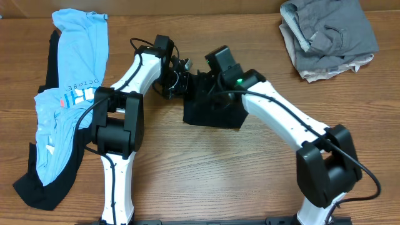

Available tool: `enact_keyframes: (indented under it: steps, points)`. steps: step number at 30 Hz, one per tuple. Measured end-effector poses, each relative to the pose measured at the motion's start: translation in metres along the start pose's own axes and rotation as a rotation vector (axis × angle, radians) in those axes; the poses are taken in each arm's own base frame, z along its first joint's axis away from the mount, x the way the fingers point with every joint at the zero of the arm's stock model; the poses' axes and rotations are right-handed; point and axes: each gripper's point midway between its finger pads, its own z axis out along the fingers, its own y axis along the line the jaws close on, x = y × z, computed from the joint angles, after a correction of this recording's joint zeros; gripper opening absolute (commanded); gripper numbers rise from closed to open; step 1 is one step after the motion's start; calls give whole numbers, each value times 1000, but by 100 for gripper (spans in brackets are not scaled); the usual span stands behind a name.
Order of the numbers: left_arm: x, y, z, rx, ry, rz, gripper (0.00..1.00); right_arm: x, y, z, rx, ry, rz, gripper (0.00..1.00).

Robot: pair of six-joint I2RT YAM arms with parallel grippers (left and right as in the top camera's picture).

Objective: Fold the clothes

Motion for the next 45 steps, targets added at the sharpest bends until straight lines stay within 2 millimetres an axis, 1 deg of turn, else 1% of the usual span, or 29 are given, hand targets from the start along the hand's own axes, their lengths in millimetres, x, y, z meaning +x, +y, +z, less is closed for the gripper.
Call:
enact_keyframes:
  steps: [2, 4, 6, 7, 8, 9, 11, 12, 14, 16, 19, 21, 22, 25, 27, 31, 33, 35, 36, 38, 39, 45]
  points:
    - [0, 1, -1, 2, -1, -6, 4, 7, -1, 8, 10, 19, 1, 8]
    - [0, 1, -1, 2, 0, -9, 4, 11, -2, 14, 17, 33, -1, 19]
    - [0, 1, -1, 2, 0, -9, 4, 14, -2, 15, 20, 40, -3, 29]
    - [0, 2, -1, 2, 0, -10, 4, 14, -2, 14, 21, 42, -3, 36]
    - [0, 2, -2, 1, 1, -12, 4, 15, -2, 12, 22, 44, -6, 41]
    - [2, 3, -3, 0, 7, -19, 4, 14, -2, 11, 22, 44, -16, 50]
    - [7, 6, -7, -4, 31, -45, 4, 13, -1, -2, 19, 39, -18, 62]
    - [10, 7, -10, -6, 43, -61, 4, 10, -1, -10, 16, 31, -20, 65]
    - [11, 10, -22, -11, 57, -87, 5, 3, 1, -33, 3, 4, -22, 67]
    - [7, 14, -42, -24, 52, -97, 9, -7, 1, -62, -10, -35, -26, 67]
    - [-5, 19, -79, -53, 14, -94, 22, -16, -5, -99, -8, -78, -27, 67]
    - [-12, 22, -105, -81, -18, -84, 32, -20, -13, -111, 7, -89, -35, 67]
    - [-16, 24, -118, -97, -40, -82, 34, -19, -16, -111, 17, -82, -39, 67]
    - [-21, 23, -146, -139, -78, -61, 38, -13, -27, -101, 52, -40, -60, 66]
    - [-24, 17, -162, -157, -102, -40, 39, -9, -33, -86, 75, -5, -81, 61]
    - [-33, 3, -186, -174, -168, 13, 40, 6, -51, -56, 120, 80, -101, 43]
    - [-36, 0, -193, -184, -188, 26, 40, 15, -58, -44, 129, 122, -122, 36]
    - [-37, 0, -195, -190, -195, 31, 41, 20, -58, -41, 129, 139, -129, 29]
    - [-37, 0, -196, -193, -196, 31, 41, 23, -57, -41, 129, 145, -139, 24]
    - [-37, 1, -196, -199, -196, 30, 40, 28, -53, -39, 123, 155, -167, 9]
    - [-37, 2, -196, -202, -196, 30, 40, 31, -50, -38, 121, 160, -178, 4]
    - [-37, 3, -196, -211, -196, 29, 40, 50, -35, -34, 109, 190, -244, 4]
